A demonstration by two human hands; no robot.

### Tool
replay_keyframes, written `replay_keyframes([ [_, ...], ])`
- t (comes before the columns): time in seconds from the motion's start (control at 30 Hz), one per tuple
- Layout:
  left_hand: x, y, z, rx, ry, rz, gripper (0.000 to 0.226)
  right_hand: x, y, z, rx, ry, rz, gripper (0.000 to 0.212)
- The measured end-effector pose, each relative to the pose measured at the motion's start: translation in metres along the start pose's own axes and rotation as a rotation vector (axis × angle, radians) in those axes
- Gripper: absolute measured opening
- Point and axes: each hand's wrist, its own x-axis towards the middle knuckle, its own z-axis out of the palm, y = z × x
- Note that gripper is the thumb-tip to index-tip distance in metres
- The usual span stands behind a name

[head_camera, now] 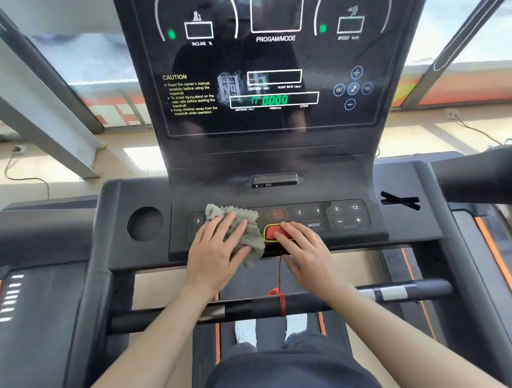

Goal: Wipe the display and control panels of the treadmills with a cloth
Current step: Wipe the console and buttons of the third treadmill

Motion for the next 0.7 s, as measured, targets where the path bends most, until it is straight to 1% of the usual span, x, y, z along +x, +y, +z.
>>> replay_keyframes([
  [0.13,-0.011,-0.023,-0.013,0.022,-0.021,-0.143,0.059,-0.003,-0.005,0.001,-0.025,0.040,0.040,0.054],
  [0.2,-0.013,-0.019,-0.013,0.035,-0.016,-0.171,0.057,-0.005,-0.006,0.003,-0.024,0.046,0.052,0.054],
  [0.27,-0.009,-0.006,-0.008,0.045,-0.024,-0.127,0.055,-0.006,-0.007,0.004,-0.026,0.054,0.065,0.054],
  [0.4,0.005,0.021,0.005,0.077,-0.104,0.092,0.054,-0.006,-0.008,0.005,-0.018,0.073,0.076,0.055],
  [0.5,0.010,0.016,0.001,0.087,-0.142,0.113,0.056,-0.006,-0.006,0.005,-0.017,0.065,0.075,0.055],
  [0.57,0.001,0.000,-0.007,0.074,-0.137,0.073,0.057,-0.006,-0.004,0.005,-0.013,0.062,0.076,0.055],
  [0.7,-0.028,-0.043,-0.020,0.058,-0.079,-0.070,0.059,-0.007,-0.003,0.007,0.003,0.066,0.093,0.057],
])
